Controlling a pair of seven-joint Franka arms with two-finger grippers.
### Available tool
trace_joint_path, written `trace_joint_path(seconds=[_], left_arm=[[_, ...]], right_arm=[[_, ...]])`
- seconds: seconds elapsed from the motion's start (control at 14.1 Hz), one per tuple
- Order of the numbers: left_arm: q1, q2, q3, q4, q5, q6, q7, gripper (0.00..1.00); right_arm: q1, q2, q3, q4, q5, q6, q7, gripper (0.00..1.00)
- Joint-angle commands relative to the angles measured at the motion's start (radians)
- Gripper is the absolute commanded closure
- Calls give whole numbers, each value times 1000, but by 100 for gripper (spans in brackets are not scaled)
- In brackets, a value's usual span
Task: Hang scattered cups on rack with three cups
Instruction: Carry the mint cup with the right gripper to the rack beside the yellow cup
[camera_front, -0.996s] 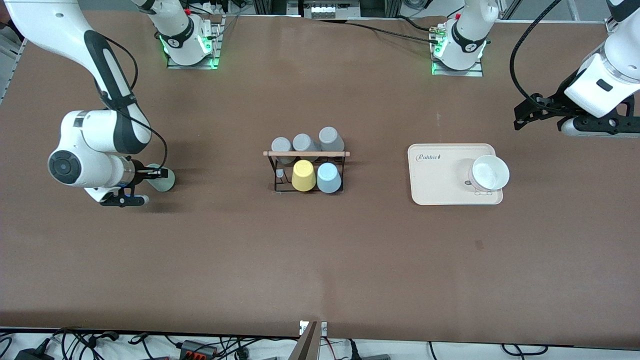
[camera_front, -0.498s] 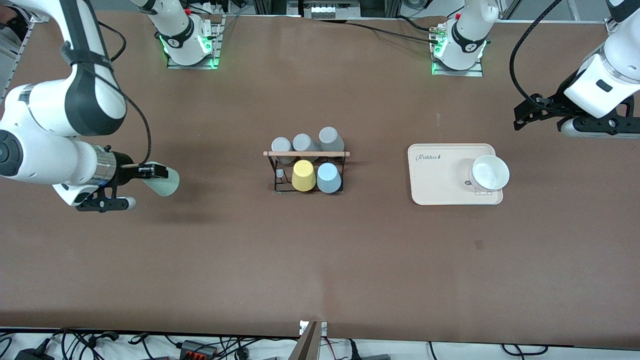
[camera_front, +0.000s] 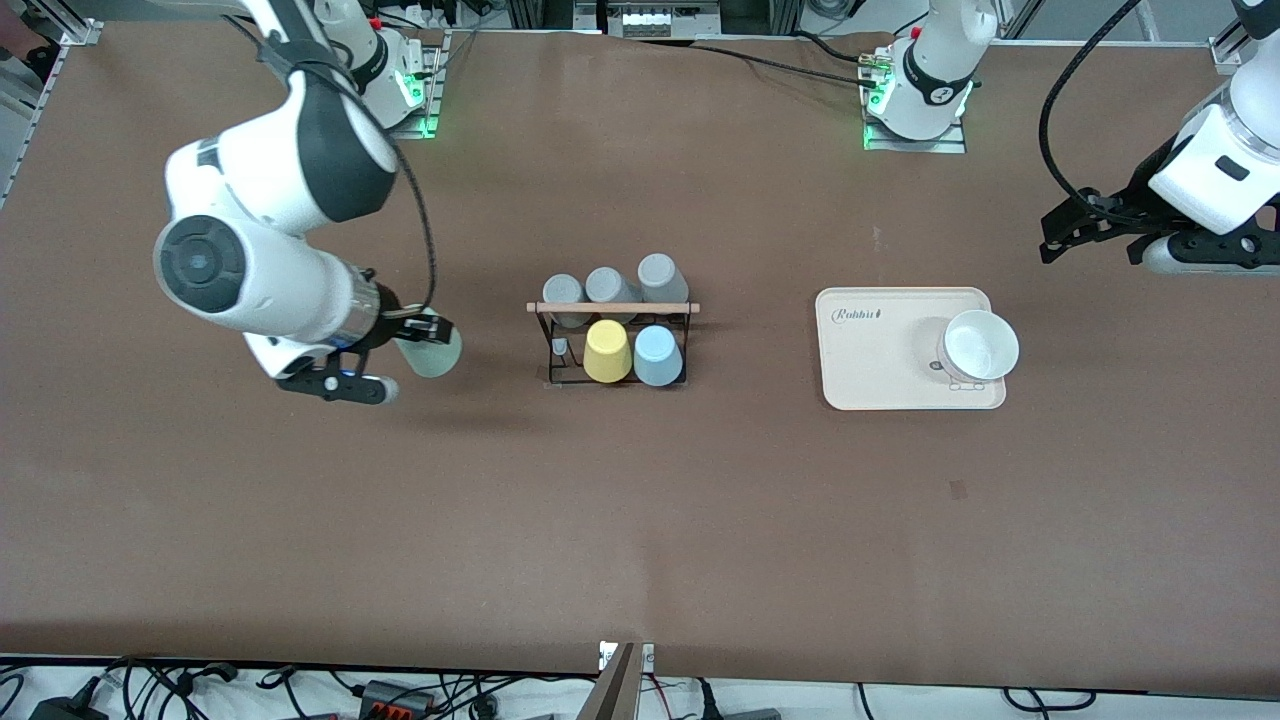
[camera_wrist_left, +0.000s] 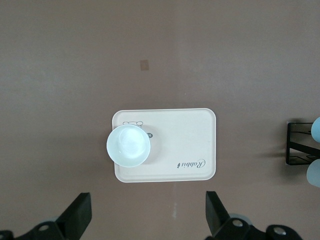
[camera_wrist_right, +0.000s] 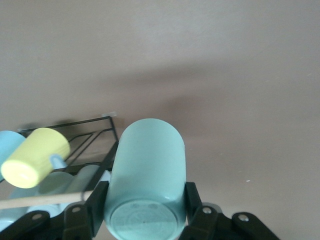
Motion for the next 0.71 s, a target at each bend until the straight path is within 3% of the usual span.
trace_joint_path(seconds=[0.0, 0.21, 0.43, 0.64], left_arm=[[3, 19, 2, 36, -10, -11, 9, 0], [5, 17, 4, 36, -9, -12, 9, 0], [5, 17, 4, 36, -10, -12, 8, 0], [5, 17, 4, 36, -10, -12, 6, 0]], right_arm=[[25, 77, -5, 104, 15, -8, 26, 71], [62, 130, -4, 167, 82, -6, -29, 71], [131, 152, -5, 175, 78, -5, -83, 71], [136, 161, -5, 175, 71, 11, -164, 71]])
